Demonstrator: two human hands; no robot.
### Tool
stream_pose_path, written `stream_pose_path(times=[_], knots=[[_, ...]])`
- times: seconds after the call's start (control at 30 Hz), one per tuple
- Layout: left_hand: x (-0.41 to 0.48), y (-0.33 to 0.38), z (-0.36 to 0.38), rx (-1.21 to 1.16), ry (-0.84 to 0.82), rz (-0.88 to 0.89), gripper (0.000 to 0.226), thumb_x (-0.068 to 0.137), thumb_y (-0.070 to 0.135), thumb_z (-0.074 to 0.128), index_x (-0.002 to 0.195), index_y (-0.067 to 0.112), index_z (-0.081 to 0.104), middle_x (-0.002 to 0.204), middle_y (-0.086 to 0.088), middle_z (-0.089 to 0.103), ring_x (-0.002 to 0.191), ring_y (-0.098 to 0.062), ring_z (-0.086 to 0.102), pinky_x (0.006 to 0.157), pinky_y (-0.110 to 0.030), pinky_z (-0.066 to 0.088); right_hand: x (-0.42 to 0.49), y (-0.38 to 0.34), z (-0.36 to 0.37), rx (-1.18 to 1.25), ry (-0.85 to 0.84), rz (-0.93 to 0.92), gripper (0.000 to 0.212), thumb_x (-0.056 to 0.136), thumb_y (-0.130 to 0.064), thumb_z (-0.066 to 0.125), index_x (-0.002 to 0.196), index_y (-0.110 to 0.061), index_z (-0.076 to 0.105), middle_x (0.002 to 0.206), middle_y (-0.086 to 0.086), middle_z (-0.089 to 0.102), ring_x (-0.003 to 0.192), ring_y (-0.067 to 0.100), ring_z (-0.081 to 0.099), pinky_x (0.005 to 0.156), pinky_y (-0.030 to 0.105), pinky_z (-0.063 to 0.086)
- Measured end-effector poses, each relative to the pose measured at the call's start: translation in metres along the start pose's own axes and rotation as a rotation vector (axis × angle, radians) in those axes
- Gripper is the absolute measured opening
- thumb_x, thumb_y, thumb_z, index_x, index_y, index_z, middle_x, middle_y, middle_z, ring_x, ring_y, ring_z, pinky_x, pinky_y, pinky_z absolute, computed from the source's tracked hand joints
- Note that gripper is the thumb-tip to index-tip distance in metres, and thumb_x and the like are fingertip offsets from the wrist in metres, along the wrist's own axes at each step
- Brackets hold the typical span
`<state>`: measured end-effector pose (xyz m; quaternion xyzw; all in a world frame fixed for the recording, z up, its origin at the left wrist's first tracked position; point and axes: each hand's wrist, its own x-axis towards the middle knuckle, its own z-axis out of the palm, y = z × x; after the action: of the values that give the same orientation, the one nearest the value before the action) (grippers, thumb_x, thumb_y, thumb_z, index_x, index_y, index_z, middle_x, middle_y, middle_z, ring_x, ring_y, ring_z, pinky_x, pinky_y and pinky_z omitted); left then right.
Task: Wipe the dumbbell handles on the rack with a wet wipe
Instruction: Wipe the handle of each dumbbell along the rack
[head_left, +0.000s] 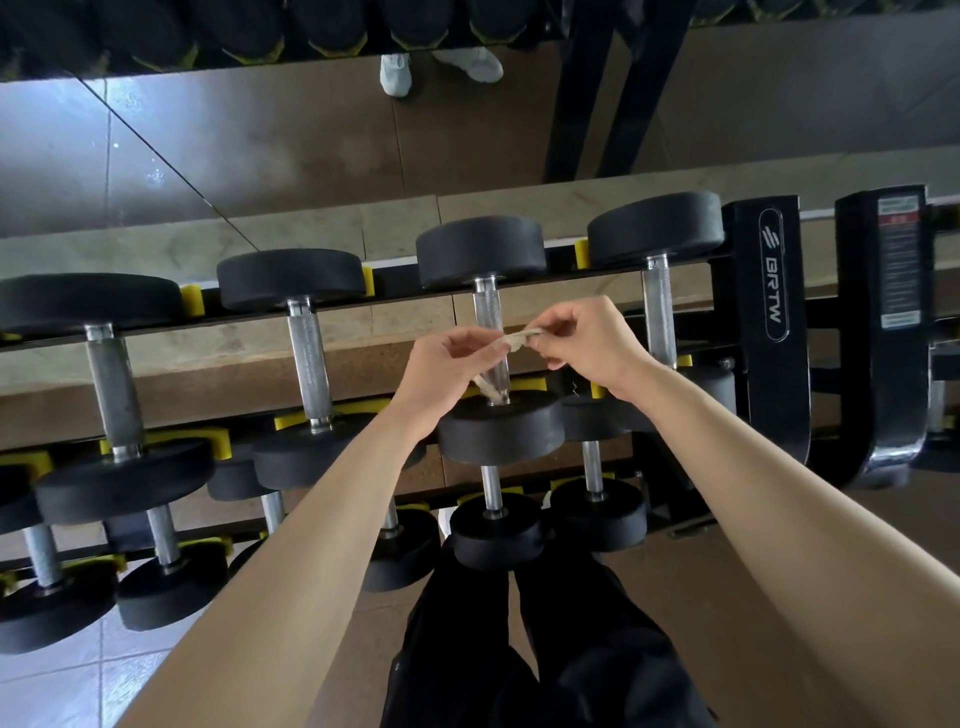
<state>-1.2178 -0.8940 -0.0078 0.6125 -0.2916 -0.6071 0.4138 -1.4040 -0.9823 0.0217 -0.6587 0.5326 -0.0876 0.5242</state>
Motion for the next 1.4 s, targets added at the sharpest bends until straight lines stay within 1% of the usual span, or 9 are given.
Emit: stream_pose_path(times=[0.13,0.23,0.4,0.67,0.77,1.0,1.1,1.27,1.4], knots=[[0.005,0.001,0.002,-0.123,0.031,-0.004,0.013,0.093,0.014,0.072,0.105,0.011,0.077,0.091,-0.003,0.076,0.074,-0.013,0.063,0.067,-0.024,0.053,-0.002,0.005,0.003,0.267,-0.178,0.131,0.03,0.084,-0.003,0.079,0.111,-0.009,0.068,0.091,0.004,0.076,0.083,0.02,0.075,0.077,0.033,0.062],[0.006,0.001,0.006,-0.288,0.014,-0.032,0.015,0.095,0.008,0.069,0.108,0.005,0.073,0.095,-0.008,0.074,0.09,-0.022,0.069,0.081,-0.032,0.061,-0.008,0.009,0.013,0.403,-0.291,0.162,0.036,0.085,-0.007,0.079,0.119,-0.008,0.066,0.089,0.006,0.076,0.081,0.022,0.073,0.078,0.035,0.059],[0.005,0.006,0.014,-0.447,0.016,-0.074,0.012,0.097,0.002,0.063,0.107,0.002,0.07,0.092,-0.007,0.073,0.088,-0.018,0.07,0.079,-0.026,0.06,-0.008,0.012,0.016,0.384,-0.335,0.192,0.012,0.094,-0.014,0.071,0.097,-0.003,0.074,0.077,0.006,0.067,0.07,0.015,0.063,0.068,0.027,0.054],[0.015,-0.004,0.007,-0.226,0.206,-0.049,0.009,0.094,0.008,0.069,0.101,0.011,0.075,0.102,-0.007,0.077,0.095,-0.02,0.072,0.091,-0.036,0.059,0.014,0.021,0.003,0.572,0.063,0.258,0.015,0.09,-0.014,0.074,0.1,-0.004,0.076,0.092,0.01,0.076,0.084,0.02,0.073,0.071,0.025,0.059],[0.03,-0.009,0.001,-0.282,0.365,-0.126,0.01,0.098,0.013,0.064,0.102,0.016,0.073,0.107,-0.003,0.075,0.101,-0.021,0.072,0.094,-0.036,0.058,0.033,0.023,0.004,0.3,0.256,0.256,0.004,0.092,-0.019,0.074,0.096,-0.018,0.072,0.087,0.005,0.074,0.076,0.016,0.072,0.071,0.024,0.06],[0.065,0.003,0.006,-0.335,0.227,-0.39,0.023,0.105,0.027,0.05,0.104,0.014,0.069,0.103,-0.008,0.076,0.1,-0.028,0.068,0.098,-0.044,0.053,0.069,0.004,0.027,-0.041,-0.009,0.116,0.017,0.102,-0.015,0.057,0.113,-0.018,0.07,0.099,0.004,0.068,0.083,0.021,0.067,0.077,0.035,0.059],[0.069,0.007,0.007,-0.498,0.214,-0.398,0.021,0.103,0.028,0.055,0.103,0.012,0.069,0.101,-0.008,0.075,0.101,-0.028,0.069,0.1,-0.041,0.052,0.075,0.008,0.035,0.084,0.006,0.148,0.024,0.103,-0.012,0.053,0.118,-0.02,0.07,0.101,-0.002,0.068,0.081,0.017,0.064,0.069,0.028,0.056],[0.066,-0.003,0.003,-0.523,0.355,-0.342,0.015,0.096,0.014,0.069,0.108,0.007,0.074,0.108,-0.011,0.077,0.095,-0.024,0.071,0.092,-0.038,0.058,0.077,0.01,0.053,0.328,0.287,0.297,0.016,0.091,-0.007,0.07,0.1,-0.019,0.077,0.099,-0.002,0.075,0.095,0.017,0.07,0.09,0.035,0.058],[0.052,-0.002,0.001,-0.63,0.436,-0.291,0.013,0.09,0.006,0.073,0.102,0.011,0.074,0.106,-0.007,0.079,0.098,-0.02,0.075,0.088,-0.032,0.06,0.078,0.002,0.058,0.564,0.333,0.463,0.008,0.091,-0.006,0.071,0.09,-0.013,0.07,0.089,0.0,0.069,0.086,0.017,0.068,0.075,0.03,0.056]])
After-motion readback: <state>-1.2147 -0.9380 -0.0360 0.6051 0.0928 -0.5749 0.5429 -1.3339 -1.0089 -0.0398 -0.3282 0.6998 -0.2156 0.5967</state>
